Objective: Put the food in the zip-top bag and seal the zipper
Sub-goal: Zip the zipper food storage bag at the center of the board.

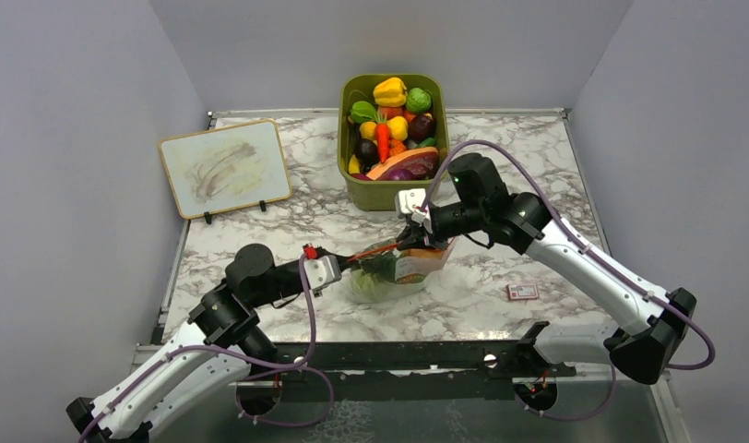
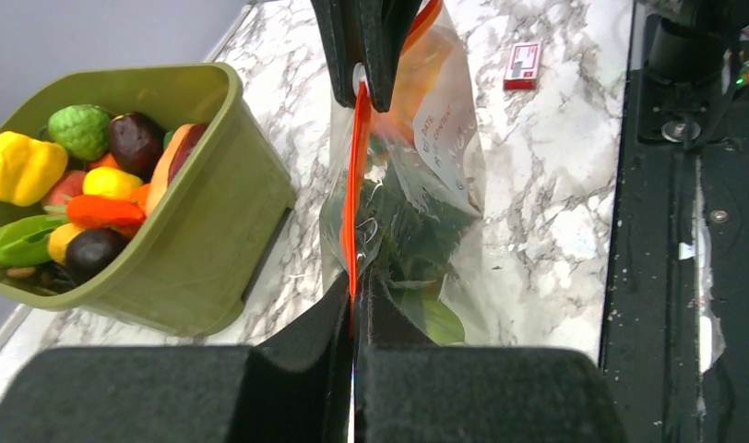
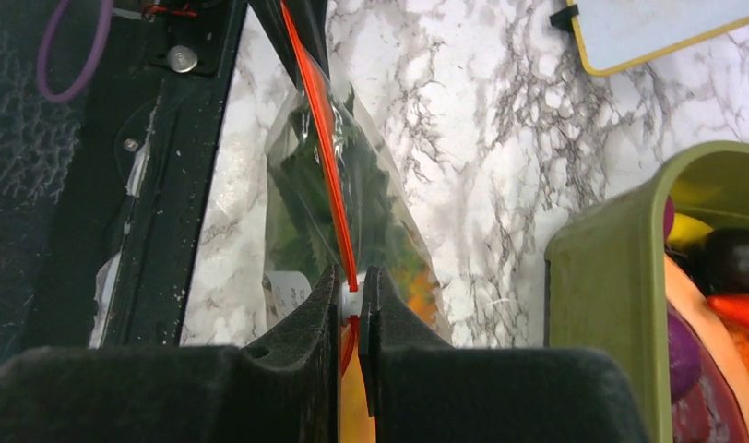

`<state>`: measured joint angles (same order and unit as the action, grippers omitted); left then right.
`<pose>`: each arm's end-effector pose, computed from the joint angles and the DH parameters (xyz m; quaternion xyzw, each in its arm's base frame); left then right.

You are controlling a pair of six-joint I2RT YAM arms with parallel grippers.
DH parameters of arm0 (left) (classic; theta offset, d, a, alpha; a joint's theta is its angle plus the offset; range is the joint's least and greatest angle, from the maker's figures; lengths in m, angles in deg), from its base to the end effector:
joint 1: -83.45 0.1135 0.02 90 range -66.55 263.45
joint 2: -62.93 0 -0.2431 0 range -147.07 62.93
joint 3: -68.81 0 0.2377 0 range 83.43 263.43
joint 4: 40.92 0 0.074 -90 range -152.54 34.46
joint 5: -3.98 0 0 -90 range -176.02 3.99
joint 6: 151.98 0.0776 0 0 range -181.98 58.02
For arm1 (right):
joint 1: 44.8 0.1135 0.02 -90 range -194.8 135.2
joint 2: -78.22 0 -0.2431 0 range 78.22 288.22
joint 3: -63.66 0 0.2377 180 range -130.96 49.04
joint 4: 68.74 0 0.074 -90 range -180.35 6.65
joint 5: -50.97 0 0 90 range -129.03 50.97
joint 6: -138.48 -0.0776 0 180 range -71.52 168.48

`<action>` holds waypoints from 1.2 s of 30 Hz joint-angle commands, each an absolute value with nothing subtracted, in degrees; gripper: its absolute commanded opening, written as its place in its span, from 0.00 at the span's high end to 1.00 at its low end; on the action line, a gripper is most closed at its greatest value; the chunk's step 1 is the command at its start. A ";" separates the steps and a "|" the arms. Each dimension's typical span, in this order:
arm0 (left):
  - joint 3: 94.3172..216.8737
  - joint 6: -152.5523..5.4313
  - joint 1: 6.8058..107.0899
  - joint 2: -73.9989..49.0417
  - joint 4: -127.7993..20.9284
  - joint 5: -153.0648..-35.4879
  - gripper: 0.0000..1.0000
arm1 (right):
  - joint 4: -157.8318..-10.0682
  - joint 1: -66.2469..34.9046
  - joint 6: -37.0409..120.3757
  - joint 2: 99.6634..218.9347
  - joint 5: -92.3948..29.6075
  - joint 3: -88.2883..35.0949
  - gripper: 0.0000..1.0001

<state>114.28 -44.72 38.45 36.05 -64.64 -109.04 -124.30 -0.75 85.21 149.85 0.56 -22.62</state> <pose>0.1011 -0.1440 0.2862 0.4891 0.5495 -0.3015 0.6066 0.1629 0.2264 0.3167 -0.6618 0.5607 0.3324 0.3704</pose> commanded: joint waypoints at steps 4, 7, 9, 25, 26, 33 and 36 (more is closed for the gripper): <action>118.21 -39.32 38.71 36.16 -71.84 -104.92 1.00 | -124.87 -5.74 83.96 145.77 -4.10 -20.43 0.99; 117.41 -39.70 38.71 36.51 -70.70 -105.79 1.00 | -124.12 -5.77 82.20 145.88 -2.20 -20.89 0.99; 117.42 -39.20 38.71 36.16 -70.88 -105.64 1.00 | -123.86 -5.80 80.93 145.59 -3.71 -21.07 0.99; 132.06 -42.35 38.71 25.04 -70.77 -110.00 0.33 | -113.18 -5.87 72.73 147.65 7.34 -19.85 0.99; 132.74 -41.89 38.67 23.60 -70.75 -111.37 0.30 | -112.87 -5.86 72.74 147.86 7.97 -19.87 0.99; 132.04 -34.61 38.71 17.26 -70.72 -112.25 0.28 | -112.40 -5.87 73.07 148.41 10.97 -19.75 0.99; 132.74 -32.09 38.71 14.74 -73.34 -112.34 0.31 | -113.14 -5.91 73.62 148.70 11.19 -19.67 0.99</action>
